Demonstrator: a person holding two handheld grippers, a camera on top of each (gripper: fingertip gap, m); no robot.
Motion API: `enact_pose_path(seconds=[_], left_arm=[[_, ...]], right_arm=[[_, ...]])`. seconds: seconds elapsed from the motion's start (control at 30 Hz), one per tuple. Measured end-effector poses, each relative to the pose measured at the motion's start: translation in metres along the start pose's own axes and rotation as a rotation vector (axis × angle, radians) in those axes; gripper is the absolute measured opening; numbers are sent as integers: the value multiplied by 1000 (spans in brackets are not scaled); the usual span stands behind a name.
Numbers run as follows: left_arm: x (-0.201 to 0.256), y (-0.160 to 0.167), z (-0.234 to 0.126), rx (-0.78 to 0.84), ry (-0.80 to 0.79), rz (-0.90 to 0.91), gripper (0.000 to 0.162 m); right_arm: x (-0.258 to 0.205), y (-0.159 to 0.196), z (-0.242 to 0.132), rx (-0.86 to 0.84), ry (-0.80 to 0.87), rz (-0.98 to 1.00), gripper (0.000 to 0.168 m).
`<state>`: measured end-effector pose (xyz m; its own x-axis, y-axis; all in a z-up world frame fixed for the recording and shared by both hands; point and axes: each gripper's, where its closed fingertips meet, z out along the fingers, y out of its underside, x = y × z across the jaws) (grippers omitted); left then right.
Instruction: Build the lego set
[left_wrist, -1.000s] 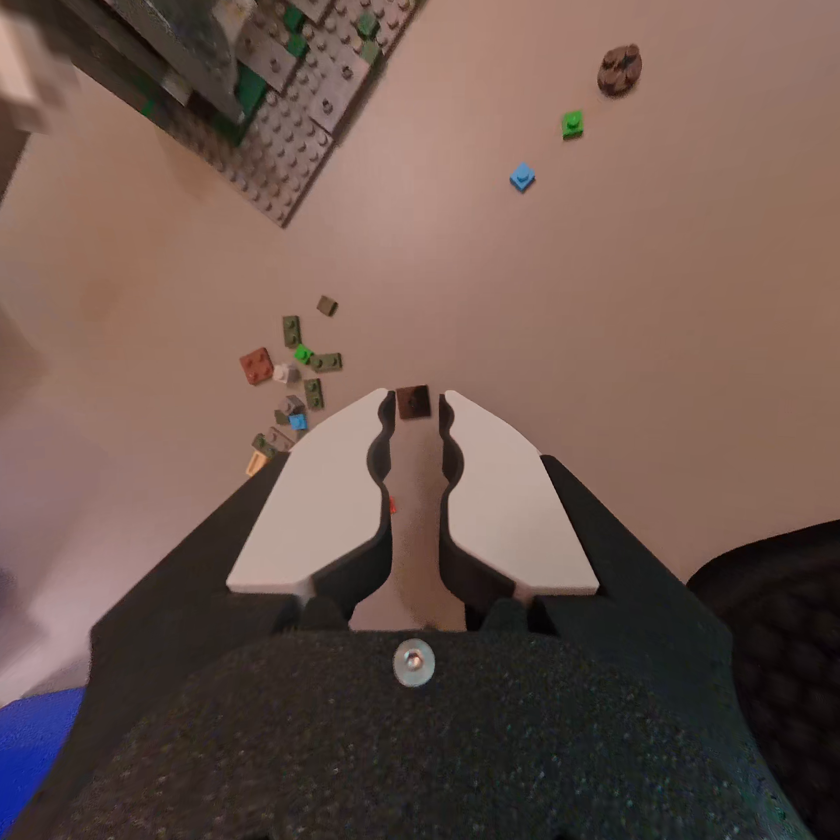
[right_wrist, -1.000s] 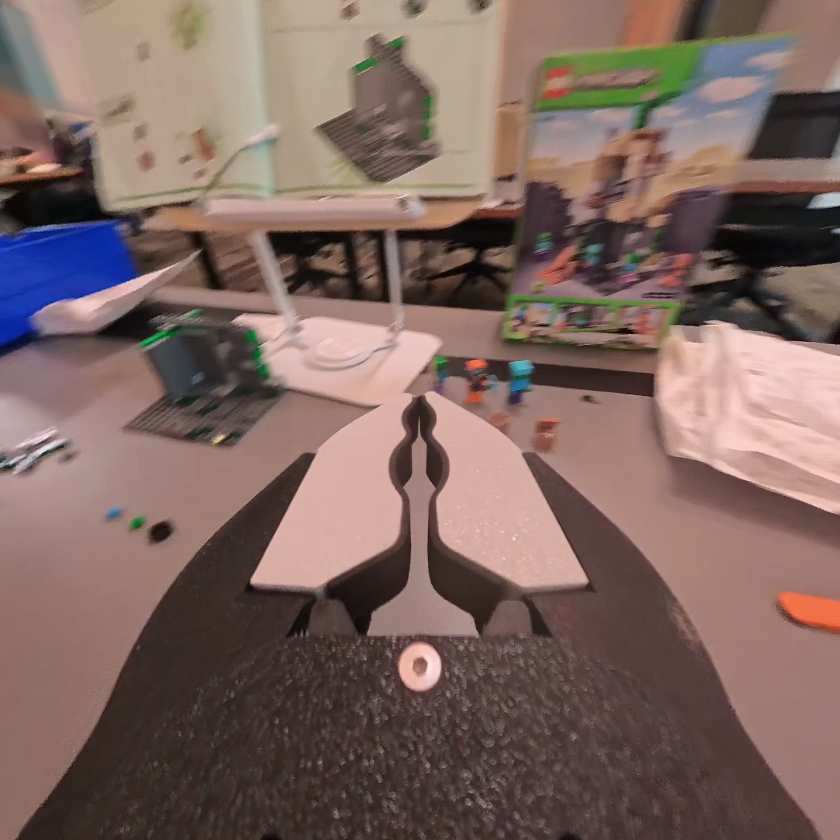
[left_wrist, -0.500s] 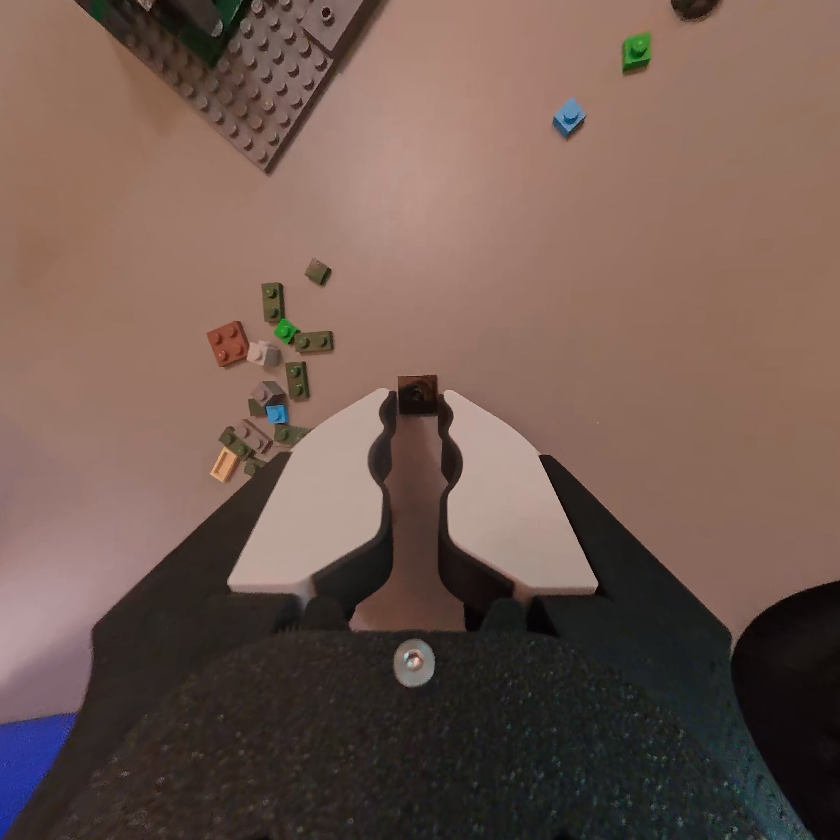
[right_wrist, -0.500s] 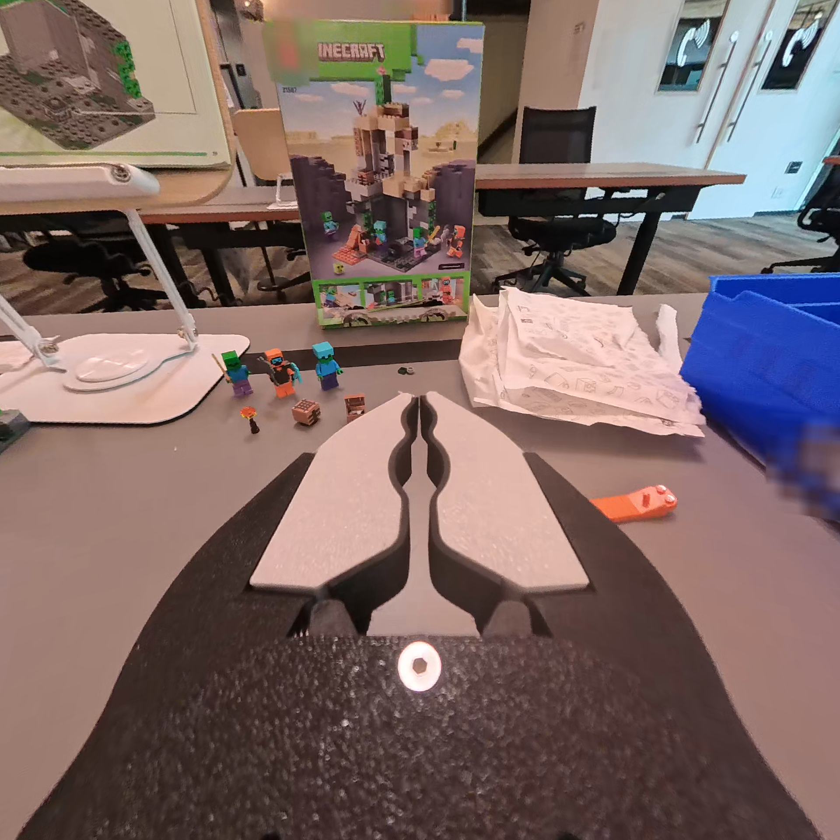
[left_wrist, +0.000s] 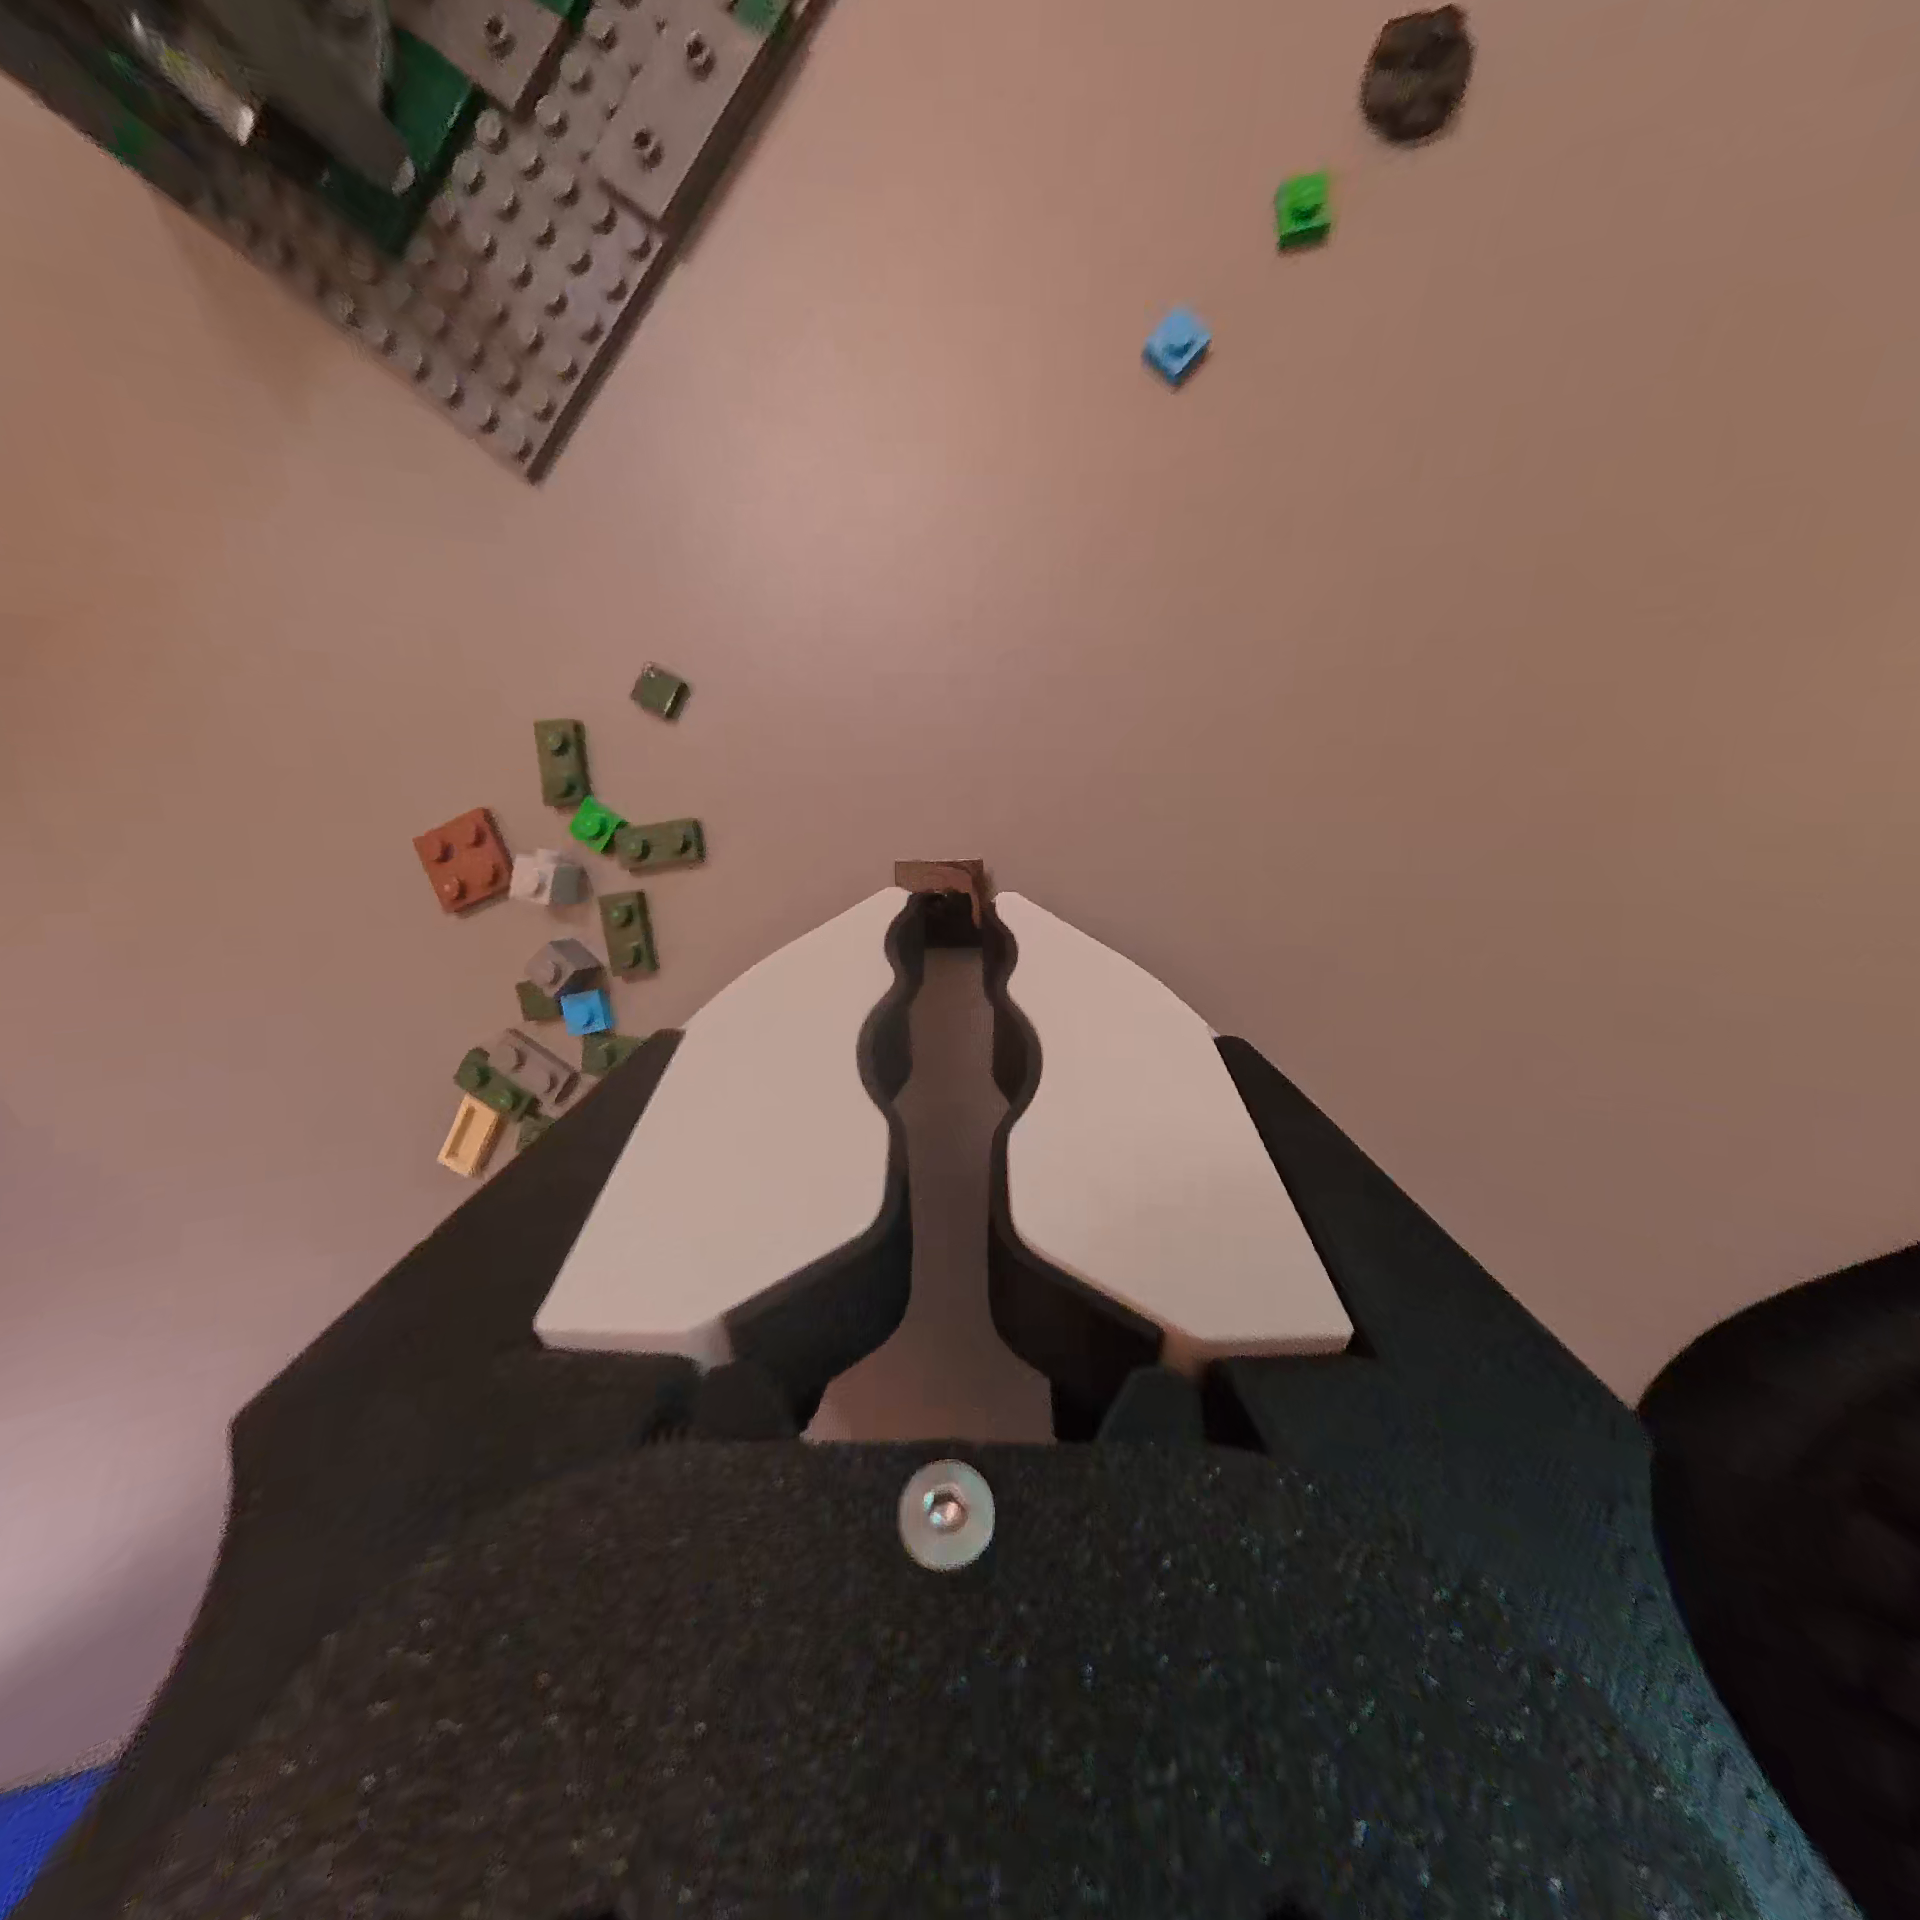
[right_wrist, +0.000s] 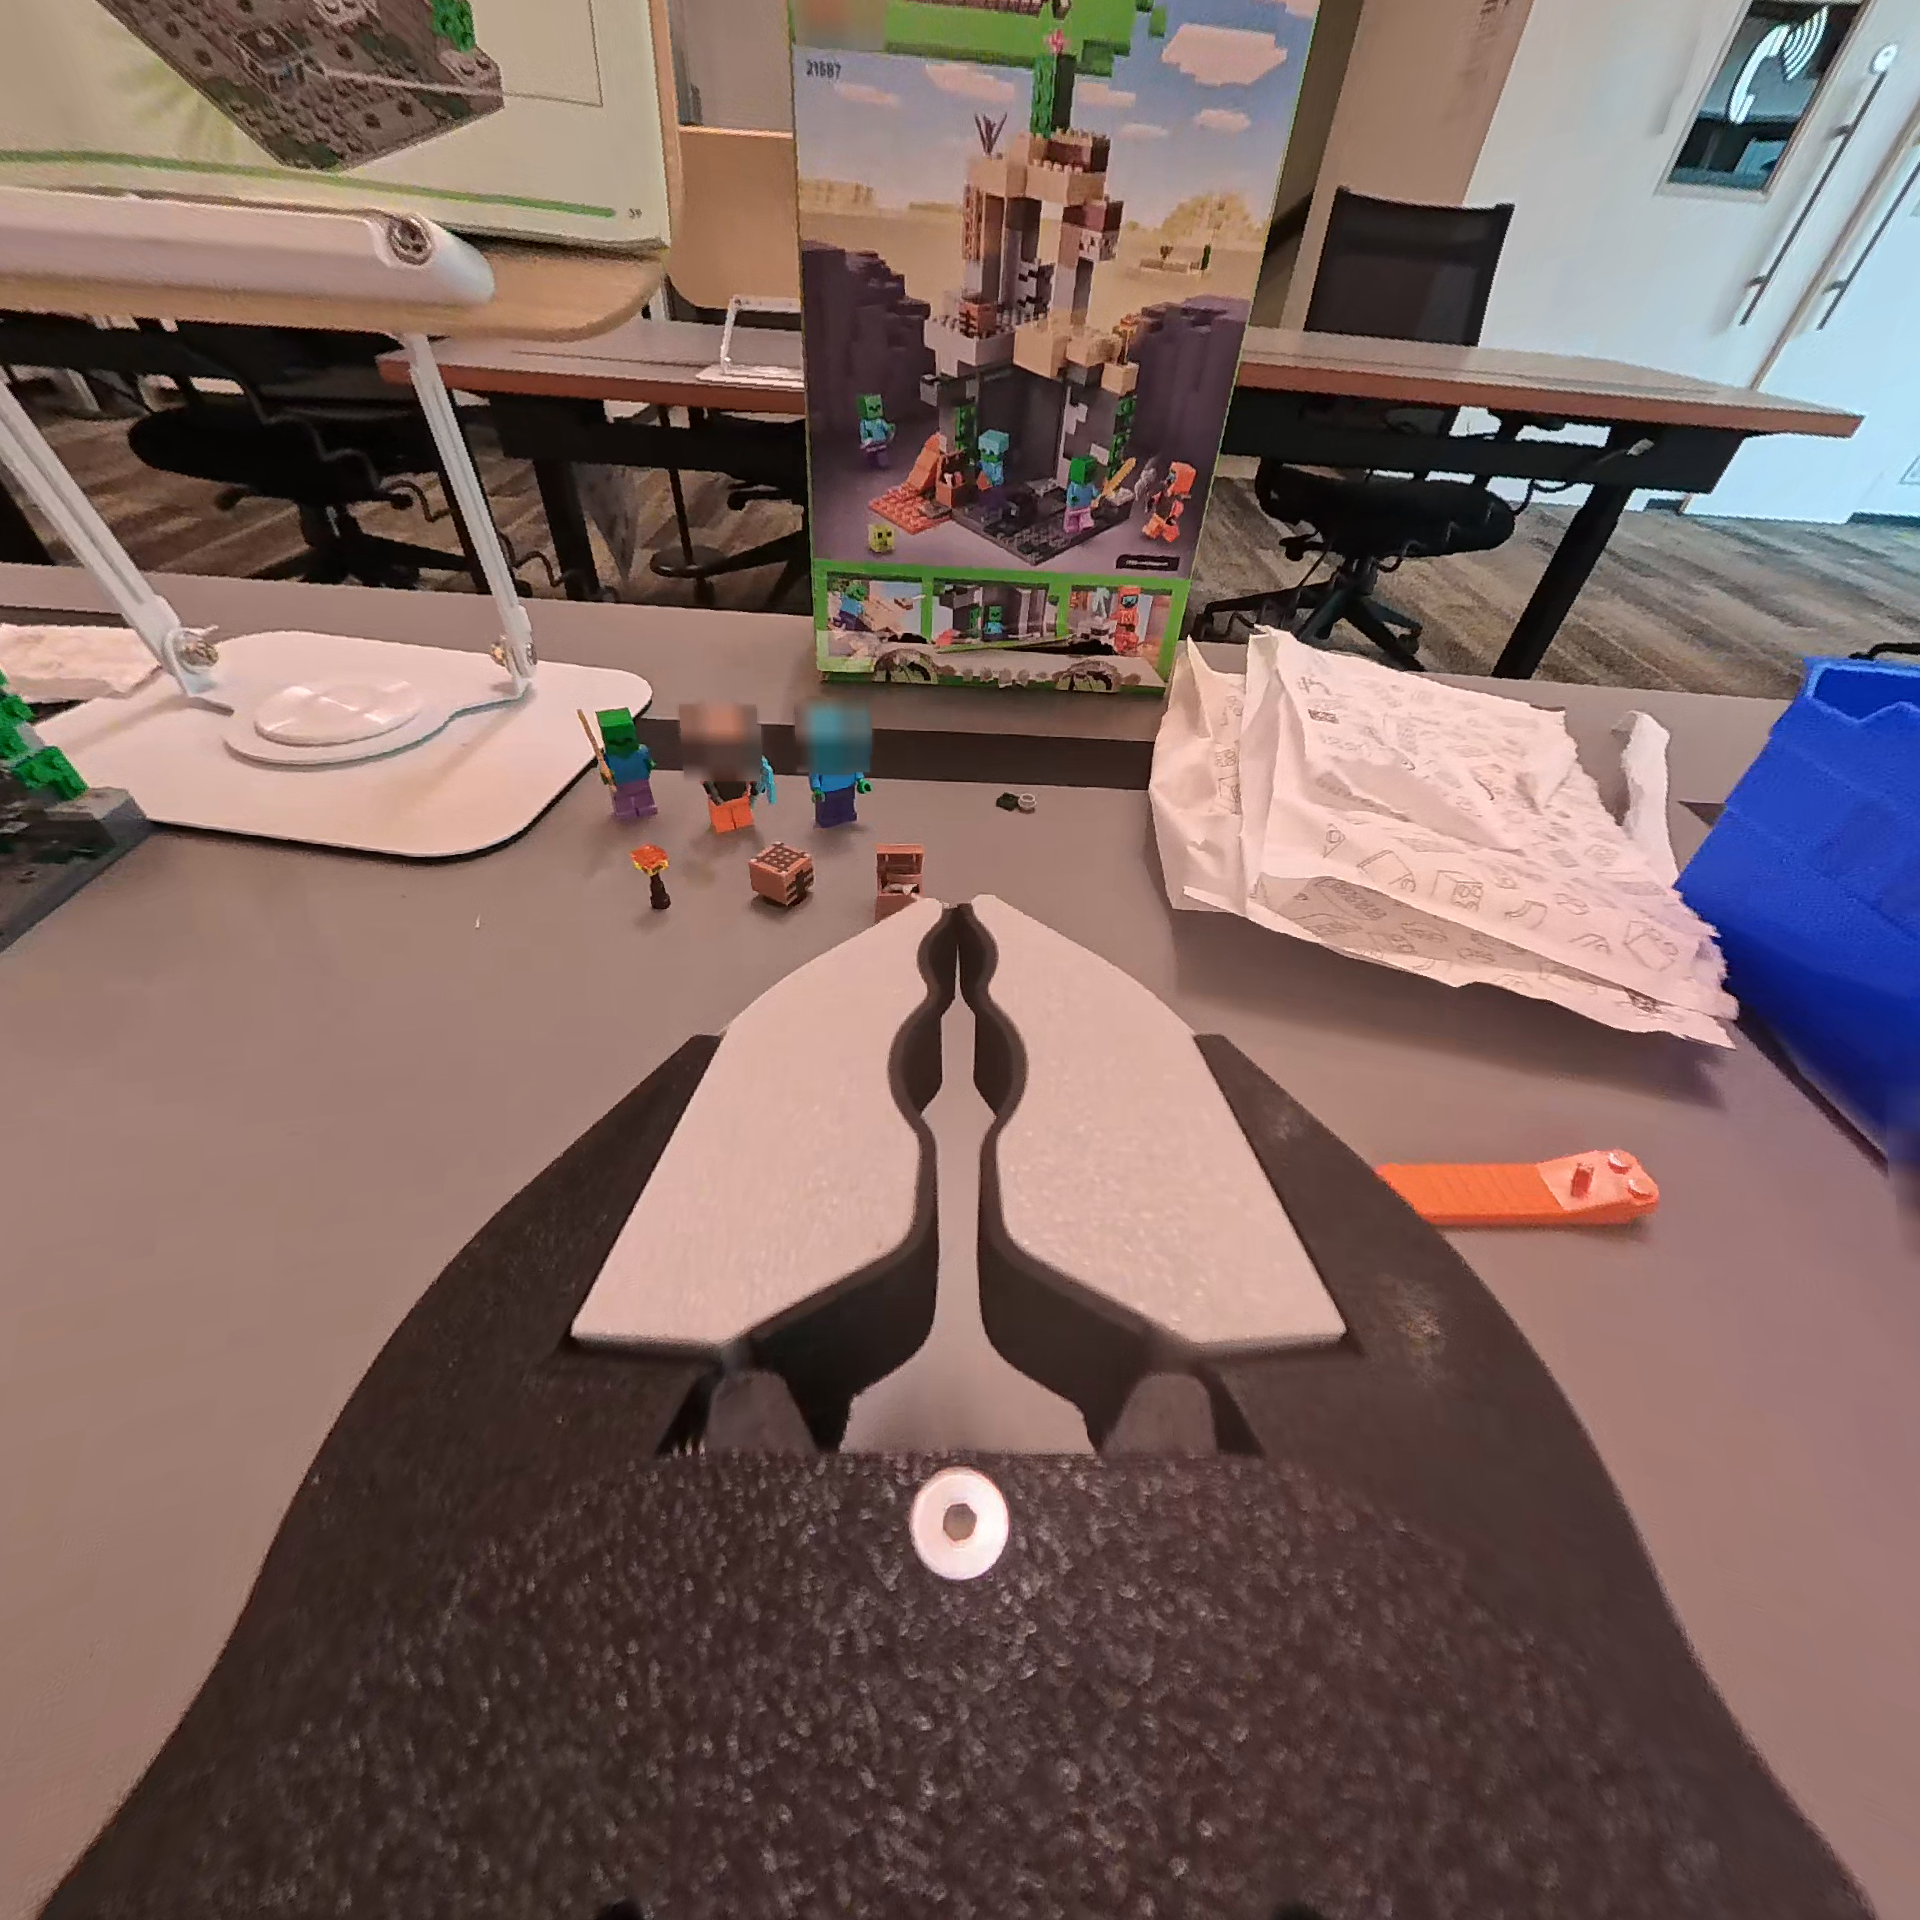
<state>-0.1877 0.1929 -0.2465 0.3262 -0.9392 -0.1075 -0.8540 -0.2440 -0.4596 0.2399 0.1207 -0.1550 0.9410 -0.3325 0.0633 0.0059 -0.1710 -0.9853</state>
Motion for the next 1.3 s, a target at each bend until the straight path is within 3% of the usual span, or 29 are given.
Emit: enact_pose_path(seconds=[0.47,0.93,1.3], left_arm=[[33,-42,2,8,36,195,10],[93,-132,52,6,109,500,10],[85,-139,63,9,132,470,10]], right_arm=[[-6,-1,-1,-2,-39,7,0],[-14,0,-1,-12,-82,7,0],[-18,-4,-2,-4,-110,17,0]])
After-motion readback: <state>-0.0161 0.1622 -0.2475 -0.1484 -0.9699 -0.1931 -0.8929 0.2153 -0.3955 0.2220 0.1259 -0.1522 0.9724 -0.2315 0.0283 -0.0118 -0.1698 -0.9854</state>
